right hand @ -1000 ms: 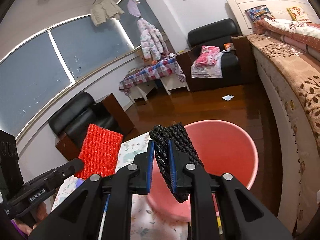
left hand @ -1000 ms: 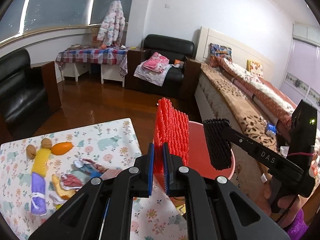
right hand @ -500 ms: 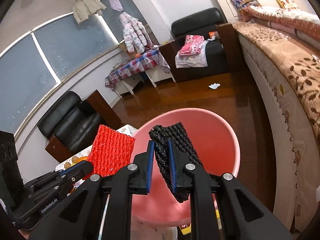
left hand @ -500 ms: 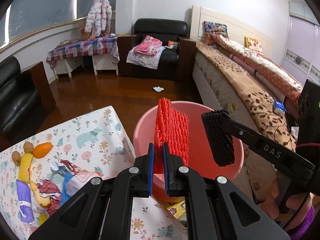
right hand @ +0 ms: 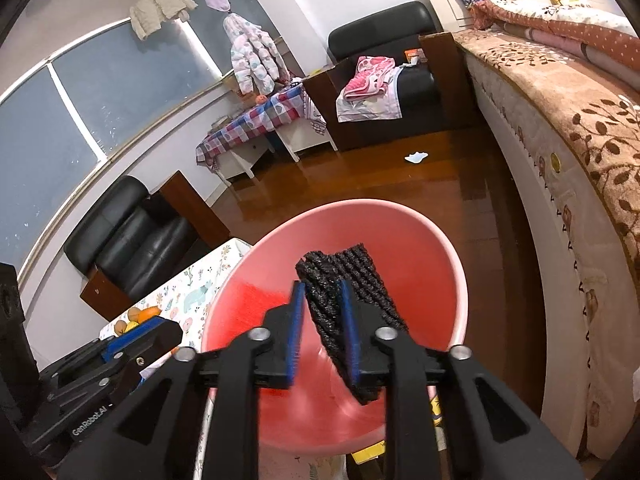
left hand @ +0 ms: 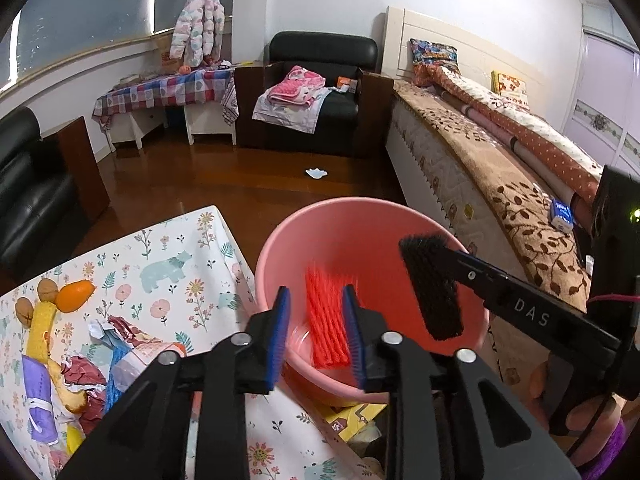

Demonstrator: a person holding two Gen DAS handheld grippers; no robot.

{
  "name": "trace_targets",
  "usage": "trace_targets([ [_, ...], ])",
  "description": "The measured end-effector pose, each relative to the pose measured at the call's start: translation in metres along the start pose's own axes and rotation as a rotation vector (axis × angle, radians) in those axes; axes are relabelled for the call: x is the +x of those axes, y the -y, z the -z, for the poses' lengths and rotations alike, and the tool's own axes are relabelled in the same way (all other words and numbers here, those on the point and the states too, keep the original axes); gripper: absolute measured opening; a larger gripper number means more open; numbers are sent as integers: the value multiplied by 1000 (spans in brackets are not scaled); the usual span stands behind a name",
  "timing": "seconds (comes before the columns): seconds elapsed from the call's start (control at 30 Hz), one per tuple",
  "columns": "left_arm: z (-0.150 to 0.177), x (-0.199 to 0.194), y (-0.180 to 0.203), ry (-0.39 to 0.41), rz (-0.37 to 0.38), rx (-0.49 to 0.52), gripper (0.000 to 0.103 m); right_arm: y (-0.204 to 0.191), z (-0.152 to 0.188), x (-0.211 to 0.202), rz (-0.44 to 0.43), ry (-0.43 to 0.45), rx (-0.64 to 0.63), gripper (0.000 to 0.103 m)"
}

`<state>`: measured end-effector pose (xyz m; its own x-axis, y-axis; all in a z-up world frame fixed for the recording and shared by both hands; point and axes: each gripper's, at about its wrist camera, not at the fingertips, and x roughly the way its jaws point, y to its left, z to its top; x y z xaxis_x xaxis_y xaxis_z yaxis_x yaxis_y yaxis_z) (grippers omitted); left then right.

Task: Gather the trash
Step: 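Open both grippers to drop the nets into the pink bucket, then move both open grippers back over the table items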

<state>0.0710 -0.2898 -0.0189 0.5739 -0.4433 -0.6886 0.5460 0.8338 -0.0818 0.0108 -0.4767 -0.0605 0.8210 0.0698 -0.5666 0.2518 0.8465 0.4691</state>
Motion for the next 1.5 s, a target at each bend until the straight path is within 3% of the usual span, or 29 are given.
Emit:
trace_targets([
  [0.1,-2,-4,-2,10,1,-6,34,-1,0,-1,3,4,-2,39],
  [0.5,-4,-31,-18,54,7,-51,46,-18,-1,-13,-12,18,-32,45],
  [1.0,7,-81,-58,124,-26,-140,50,-75,5,-42,-59,84,-167,45],
  [1.5,37,-125,-126,158,-134,-235,51,-140,33,-50,-150,51,-303,45],
])
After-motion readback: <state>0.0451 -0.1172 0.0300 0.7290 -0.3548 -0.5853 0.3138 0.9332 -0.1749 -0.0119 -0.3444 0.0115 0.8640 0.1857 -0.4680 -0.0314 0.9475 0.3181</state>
